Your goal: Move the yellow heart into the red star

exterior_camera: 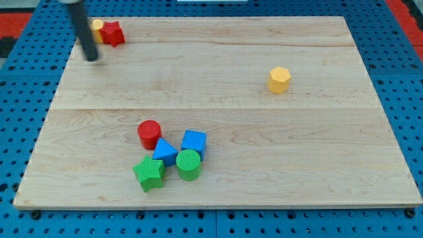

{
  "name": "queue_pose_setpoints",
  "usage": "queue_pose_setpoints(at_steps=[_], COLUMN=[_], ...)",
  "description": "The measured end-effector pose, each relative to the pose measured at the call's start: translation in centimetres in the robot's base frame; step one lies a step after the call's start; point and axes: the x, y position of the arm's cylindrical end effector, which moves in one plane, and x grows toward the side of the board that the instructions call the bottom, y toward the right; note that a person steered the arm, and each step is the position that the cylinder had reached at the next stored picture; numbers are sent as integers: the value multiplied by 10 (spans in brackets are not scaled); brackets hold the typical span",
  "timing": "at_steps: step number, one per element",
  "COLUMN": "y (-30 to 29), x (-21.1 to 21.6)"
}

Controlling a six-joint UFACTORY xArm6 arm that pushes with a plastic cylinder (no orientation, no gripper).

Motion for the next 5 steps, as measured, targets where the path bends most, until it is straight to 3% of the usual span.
queue_pose_setpoints(at_steps=[1, 4, 5], y=[-13, 49, 36], x=[-43, -88, -102])
